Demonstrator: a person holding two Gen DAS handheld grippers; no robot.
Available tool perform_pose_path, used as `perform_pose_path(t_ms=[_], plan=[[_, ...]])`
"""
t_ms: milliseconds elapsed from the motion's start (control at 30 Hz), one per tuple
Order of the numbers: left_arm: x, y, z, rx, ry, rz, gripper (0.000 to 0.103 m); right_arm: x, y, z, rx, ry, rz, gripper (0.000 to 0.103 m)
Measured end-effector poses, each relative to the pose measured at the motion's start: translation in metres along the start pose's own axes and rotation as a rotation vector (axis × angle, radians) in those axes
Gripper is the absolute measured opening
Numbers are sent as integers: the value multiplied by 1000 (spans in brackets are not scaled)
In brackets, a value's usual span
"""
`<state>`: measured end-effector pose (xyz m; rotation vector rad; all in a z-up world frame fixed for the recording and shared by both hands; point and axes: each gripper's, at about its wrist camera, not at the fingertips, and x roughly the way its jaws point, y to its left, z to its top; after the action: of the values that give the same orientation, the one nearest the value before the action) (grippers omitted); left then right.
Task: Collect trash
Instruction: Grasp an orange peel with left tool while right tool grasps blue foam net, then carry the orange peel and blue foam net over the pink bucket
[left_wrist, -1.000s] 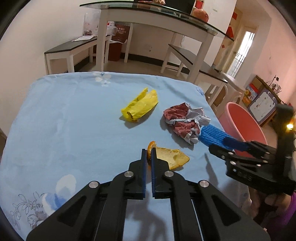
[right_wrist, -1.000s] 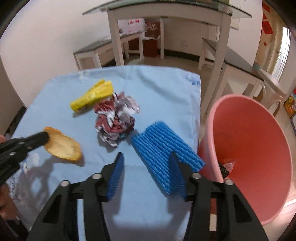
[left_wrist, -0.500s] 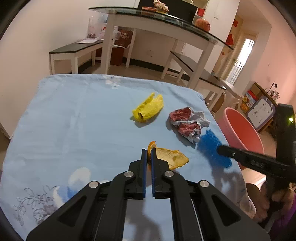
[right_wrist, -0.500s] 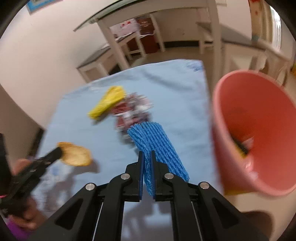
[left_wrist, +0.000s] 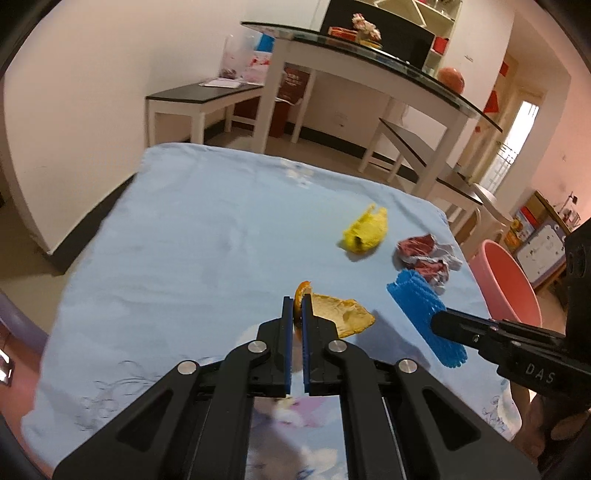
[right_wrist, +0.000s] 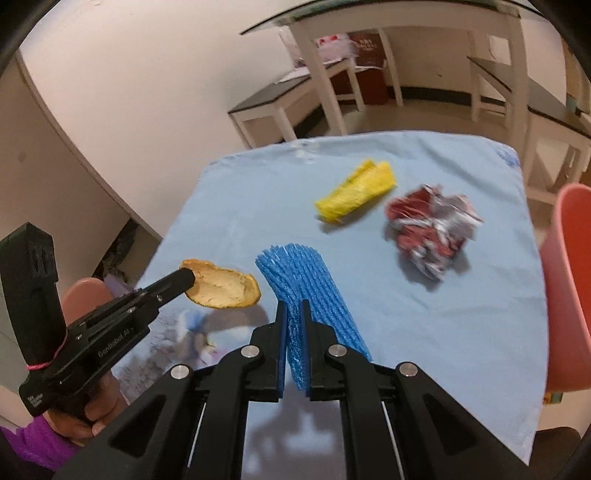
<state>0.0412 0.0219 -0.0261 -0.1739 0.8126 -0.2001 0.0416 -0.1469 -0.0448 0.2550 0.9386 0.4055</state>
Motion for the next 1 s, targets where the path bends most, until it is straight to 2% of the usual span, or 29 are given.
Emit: perform_pose_path(t_ms=[333,600,800,1000], plan=[[-34,16,-16,-17,-53,-41,4,-21,44,-20,-54,-56,-54,6],[-66,18,-30,-25,-100,-18,4,-35,65,-34,-91,-76,-37,6],[-74,15,-33,-42,-105,-4,4,-43,66,-39,-112,-85,-27,6],[-71,2,-33,-16,-111,5,4,-46,57,-39,-113,-104,-17,6]])
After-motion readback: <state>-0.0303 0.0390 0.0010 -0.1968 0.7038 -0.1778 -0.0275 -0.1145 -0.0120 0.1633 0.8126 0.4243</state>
